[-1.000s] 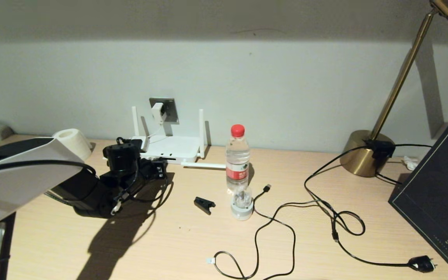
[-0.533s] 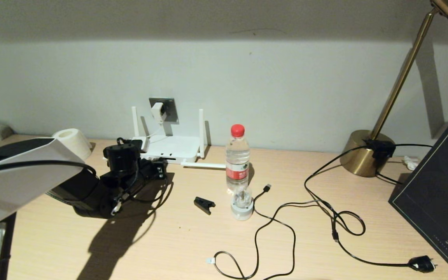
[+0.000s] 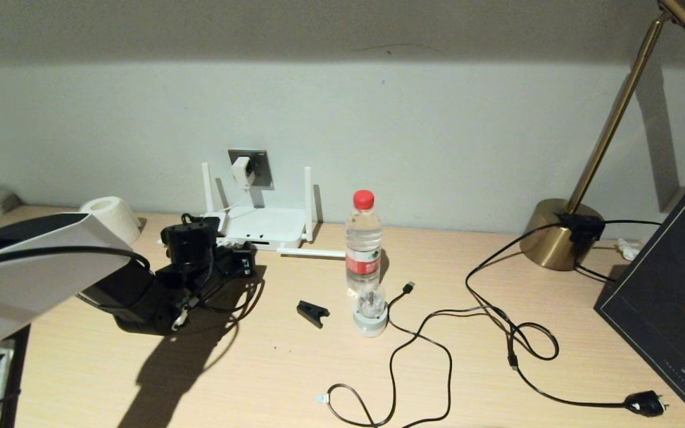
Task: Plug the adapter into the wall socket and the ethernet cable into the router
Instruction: Plug cable into router interface
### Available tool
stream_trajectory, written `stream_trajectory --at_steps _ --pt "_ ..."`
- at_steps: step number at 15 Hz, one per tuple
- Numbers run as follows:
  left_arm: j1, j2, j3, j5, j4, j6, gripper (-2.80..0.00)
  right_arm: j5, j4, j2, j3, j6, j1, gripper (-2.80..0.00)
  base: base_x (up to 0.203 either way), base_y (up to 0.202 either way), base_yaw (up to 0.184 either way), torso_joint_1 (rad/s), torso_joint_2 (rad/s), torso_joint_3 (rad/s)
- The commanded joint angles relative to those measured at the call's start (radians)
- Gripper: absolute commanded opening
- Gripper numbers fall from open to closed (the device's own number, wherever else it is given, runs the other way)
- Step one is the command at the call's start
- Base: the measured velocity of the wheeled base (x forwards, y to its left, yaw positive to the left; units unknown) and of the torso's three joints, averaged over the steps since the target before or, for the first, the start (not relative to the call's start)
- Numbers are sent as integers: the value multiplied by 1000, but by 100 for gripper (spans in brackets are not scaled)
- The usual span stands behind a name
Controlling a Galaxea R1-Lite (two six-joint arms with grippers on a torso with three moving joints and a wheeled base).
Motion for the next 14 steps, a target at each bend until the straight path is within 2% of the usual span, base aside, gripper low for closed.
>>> stream_trajectory --at_steps 1,14 --pt "0 3 -6 0 -8 0 -280 1 -1 2 35 -1 0 -280 0 0 0 0 0 0" --pt "0 -14 -2 -19 -17 0 -280 1 -1 2 35 -1 0 -280 0 0 0 0 0 0"
